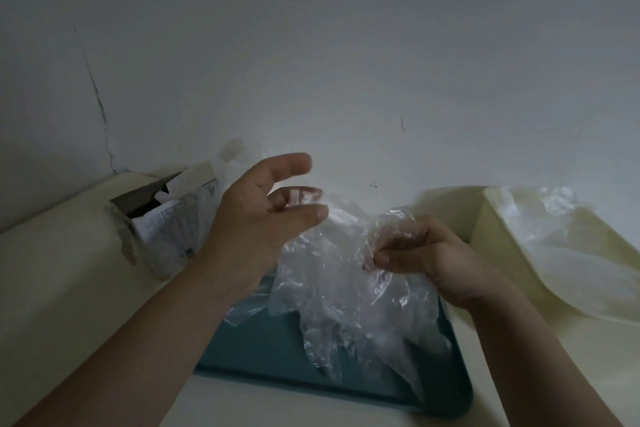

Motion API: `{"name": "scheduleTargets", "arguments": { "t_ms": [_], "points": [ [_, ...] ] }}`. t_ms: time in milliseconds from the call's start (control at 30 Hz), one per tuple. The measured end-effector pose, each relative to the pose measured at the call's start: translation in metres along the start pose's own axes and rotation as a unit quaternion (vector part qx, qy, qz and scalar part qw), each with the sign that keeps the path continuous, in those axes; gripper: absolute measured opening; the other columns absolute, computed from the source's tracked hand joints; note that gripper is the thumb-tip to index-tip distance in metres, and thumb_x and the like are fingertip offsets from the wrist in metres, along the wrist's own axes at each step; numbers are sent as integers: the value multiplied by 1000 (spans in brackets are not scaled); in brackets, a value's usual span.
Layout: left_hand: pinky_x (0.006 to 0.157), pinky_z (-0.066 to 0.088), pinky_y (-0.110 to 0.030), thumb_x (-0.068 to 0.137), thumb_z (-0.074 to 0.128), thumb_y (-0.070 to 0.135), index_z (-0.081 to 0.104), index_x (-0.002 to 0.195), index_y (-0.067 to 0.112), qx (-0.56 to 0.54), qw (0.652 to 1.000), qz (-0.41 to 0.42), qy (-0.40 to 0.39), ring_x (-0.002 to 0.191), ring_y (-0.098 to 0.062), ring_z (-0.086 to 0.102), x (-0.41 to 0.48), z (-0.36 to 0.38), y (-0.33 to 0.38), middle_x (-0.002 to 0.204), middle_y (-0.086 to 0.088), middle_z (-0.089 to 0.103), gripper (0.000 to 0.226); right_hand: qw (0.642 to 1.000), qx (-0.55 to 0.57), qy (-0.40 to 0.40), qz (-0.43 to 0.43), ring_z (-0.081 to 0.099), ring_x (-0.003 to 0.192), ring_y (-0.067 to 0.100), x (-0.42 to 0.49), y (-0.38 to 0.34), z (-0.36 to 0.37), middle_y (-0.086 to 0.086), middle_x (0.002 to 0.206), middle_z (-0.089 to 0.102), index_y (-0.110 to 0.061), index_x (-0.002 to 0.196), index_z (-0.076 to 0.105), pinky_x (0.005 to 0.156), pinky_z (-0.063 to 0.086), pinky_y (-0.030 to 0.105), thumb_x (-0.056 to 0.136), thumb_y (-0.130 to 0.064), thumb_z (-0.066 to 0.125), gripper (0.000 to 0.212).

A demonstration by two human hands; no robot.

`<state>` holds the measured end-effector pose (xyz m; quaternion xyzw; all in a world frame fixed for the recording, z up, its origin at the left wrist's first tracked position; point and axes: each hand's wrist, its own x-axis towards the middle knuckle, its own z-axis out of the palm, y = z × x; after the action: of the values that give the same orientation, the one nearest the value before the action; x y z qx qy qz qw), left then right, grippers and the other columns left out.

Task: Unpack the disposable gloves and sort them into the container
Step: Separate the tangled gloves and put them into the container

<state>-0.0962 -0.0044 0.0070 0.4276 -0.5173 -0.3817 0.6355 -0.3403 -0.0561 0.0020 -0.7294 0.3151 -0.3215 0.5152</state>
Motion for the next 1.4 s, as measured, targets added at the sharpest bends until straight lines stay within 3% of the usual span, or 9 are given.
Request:
{"name": "scheduleTargets", "arguments": {
  "t_ms": [100,200,267,433,533,633,800,1033,1400],
  "points": [
    [82,60,-28,82,86,24,69,127,18,-81,991,-101,33,106,-15,74,6,-1,-5,126,-1,73,49,1000,11,20,-9,75,89,24,2,1,3,13,89,78,-2,85,81,82,56,26,84,1,72,9],
    [82,59,-42,75,87,59,70,121,7,-112,951,-267,-106,92,-31,68,4,-5,-19,110,-16,72,71,999,27,31,-16,73,85,22,4,3,6,13,86,77,3,85,80,79,56,27,77,-9,74,15],
    [85,58,-44,72,92,52,74,118,8,-138,927,-310,-159,92,-32,67,1,-4,-24,102,-16,71,66,999,21,27,-13,73,84,23,5,3,8,15,86,77,6,89,78,80,58,29,79,-8,74,18],
    [93,58,-48,86,80,20,81,109,12,-151,949,-268,-62,91,-22,72,-2,7,-16,103,-8,76,25,998,-33,47,-8,70,82,31,4,-1,10,26,89,73,5,89,78,83,55,36,89,-3,73,10],
    [67,60,-29,92,74,18,82,108,15,-130,967,-218,3,76,-7,73,-3,5,-3,88,5,79,18,973,-46,219,-55,72,89,17,7,-6,16,10,90,77,-5,92,79,87,56,35,93,-14,74,10],
    [70,58,-28,90,78,21,82,108,14,-81,980,-178,27,86,-18,69,-1,12,6,94,-1,79,19,924,36,377,-49,75,96,19,3,-25,15,2,96,79,-15,100,80,88,62,37,95,-23,73,12],
    [86,62,-38,90,80,15,81,103,6,-50,986,-161,13,100,-28,75,5,45,22,97,-7,77,16,931,123,341,-31,74,71,27,-18,-57,-17,17,93,77,-3,106,75,60,61,37,99,-18,67,18],
    [97,60,-46,101,63,5,70,112,-5,54,958,-150,-239,112,-33,74,0,97,58,118,-19,76,17,950,-62,306,13,63,54,18,-89,-85,-114,11,87,79,-9,106,74,45,45,26,98,-24,69,18],
    [77,64,-42,99,64,4,78,106,9,81,786,-99,-605,111,-41,71,31,160,103,116,-27,73,16,898,-220,332,186,62,46,20,-87,-24,-201,11,70,75,-1,92,74,39,46,24,93,-18,74,17]
  ]
}}
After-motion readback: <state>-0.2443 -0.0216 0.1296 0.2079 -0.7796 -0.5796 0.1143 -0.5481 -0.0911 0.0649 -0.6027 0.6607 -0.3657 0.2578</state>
